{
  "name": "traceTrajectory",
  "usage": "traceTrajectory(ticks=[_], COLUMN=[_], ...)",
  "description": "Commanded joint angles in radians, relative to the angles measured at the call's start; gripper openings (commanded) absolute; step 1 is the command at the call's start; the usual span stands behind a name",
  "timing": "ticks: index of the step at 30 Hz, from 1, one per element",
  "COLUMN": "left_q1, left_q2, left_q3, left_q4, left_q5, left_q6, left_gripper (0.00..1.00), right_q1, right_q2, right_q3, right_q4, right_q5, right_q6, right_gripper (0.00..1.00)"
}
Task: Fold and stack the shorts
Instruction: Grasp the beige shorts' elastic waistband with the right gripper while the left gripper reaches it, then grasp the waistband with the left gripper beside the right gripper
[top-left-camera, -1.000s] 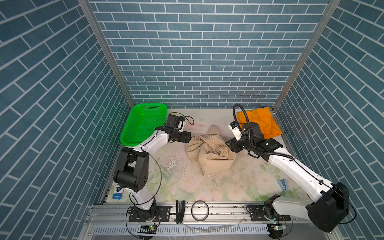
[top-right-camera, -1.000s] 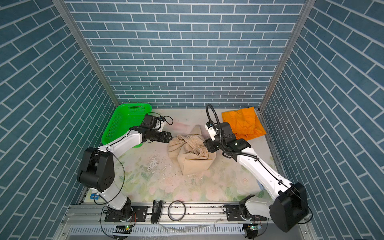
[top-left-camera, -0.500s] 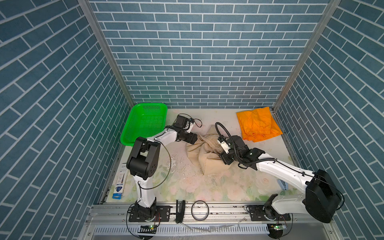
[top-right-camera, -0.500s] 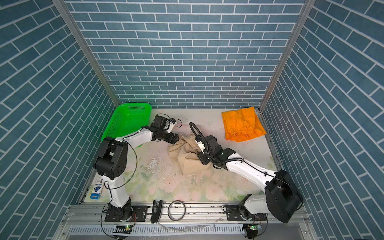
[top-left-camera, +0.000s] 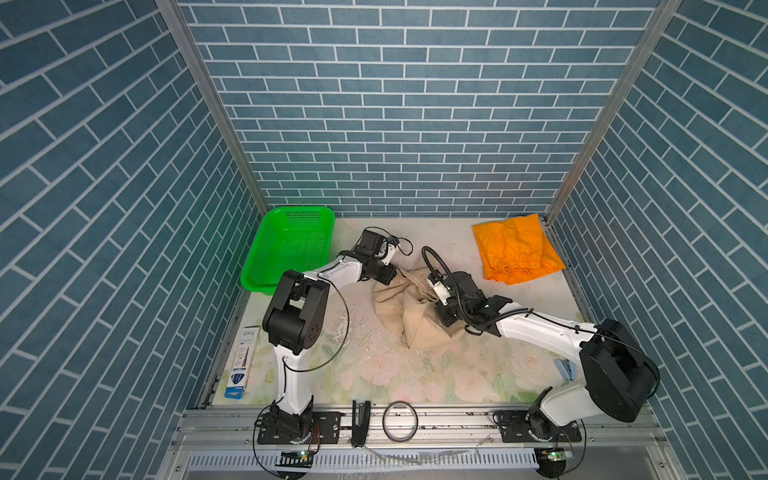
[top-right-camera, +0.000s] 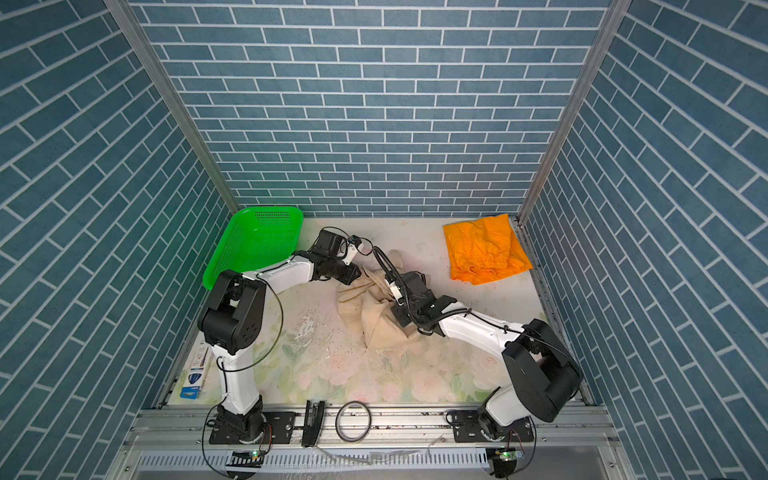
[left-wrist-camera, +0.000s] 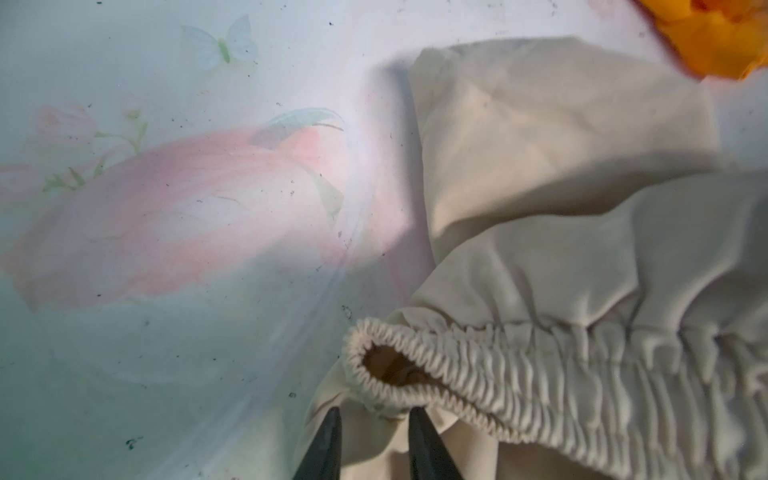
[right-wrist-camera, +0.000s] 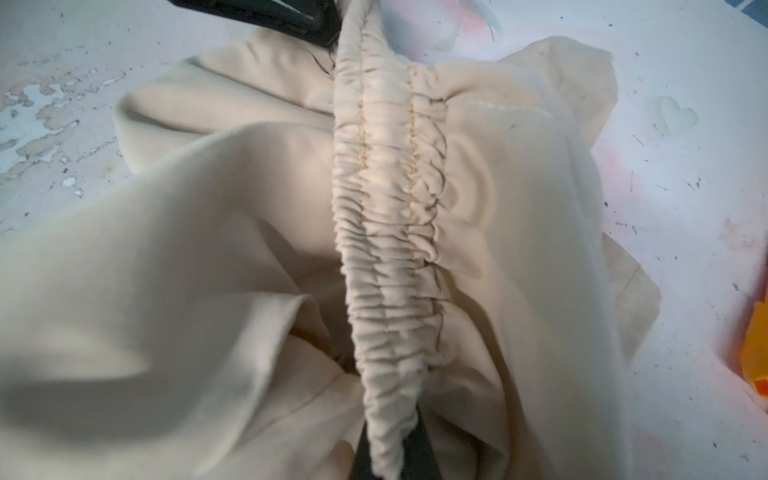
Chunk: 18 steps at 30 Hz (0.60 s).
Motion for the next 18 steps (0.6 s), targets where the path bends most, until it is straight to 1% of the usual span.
traceTrajectory(ticks=[1, 2, 3, 6, 9, 10, 12, 13, 14, 17, 18], left_q1=[-0.010, -0.011, -0.012, -0.011, -0.010, -0.009, -0.010, -0.009, -0.008, -0.009, -0.009], left_q2=[0.027, 0.026, 0.022, 0.000, -0.053, -0.072, -0.108, -0.113, -0.114, -0.077, -0.054], left_q3=[0.028, 0.031, 0.036, 0.049, 0.049, 0.045, 0.049, 0.061, 0.074, 0.112, 0.127], left_q4=[0.042, 0.046, 0.047, 0.029, 0.001, -0.004, -0.030, -0.051, -0.069, -0.101, -0.114], left_q5=[0.066, 0.088, 0.096, 0.099, 0.089, 0.090, 0.095, 0.098, 0.095, 0.123, 0.134], left_q6=[0.005, 0.005, 0.004, 0.000, 0.010, 0.017, 0.045, 0.063, 0.073, 0.103, 0.111], left_gripper=[0.17, 0.10, 0.00, 0.00, 0.00, 0.00, 0.00, 0.07, 0.17, 0.43, 0.48], right_q1=[-0.056, -0.089, -0.124, -0.204, -0.237, -0.240, -0.244, -0.249, -0.256, -0.272, -0.278], right_q2=[-0.099, -0.126, -0.152, -0.206, -0.221, -0.221, -0.223, -0.223, -0.221, -0.232, -0.242], right_q3=[0.025, 0.030, 0.035, 0.067, 0.134, 0.157, 0.191, 0.199, 0.207, 0.185, 0.162], right_q4=[-0.037, -0.052, -0.064, -0.129, -0.231, -0.264, -0.323, -0.345, -0.376, -0.417, -0.406], right_q5=[-0.057, -0.117, -0.162, -0.336, -0.466, -0.500, -0.519, -0.525, -0.523, -0.531, -0.538], right_q6=[0.044, 0.064, 0.083, 0.098, 0.047, 0.022, -0.027, -0.043, -0.058, -0.070, -0.064], right_gripper=[0.00, 0.00, 0.00, 0.00, 0.00, 0.00, 0.00, 0.00, 0.00, 0.00, 0.00])
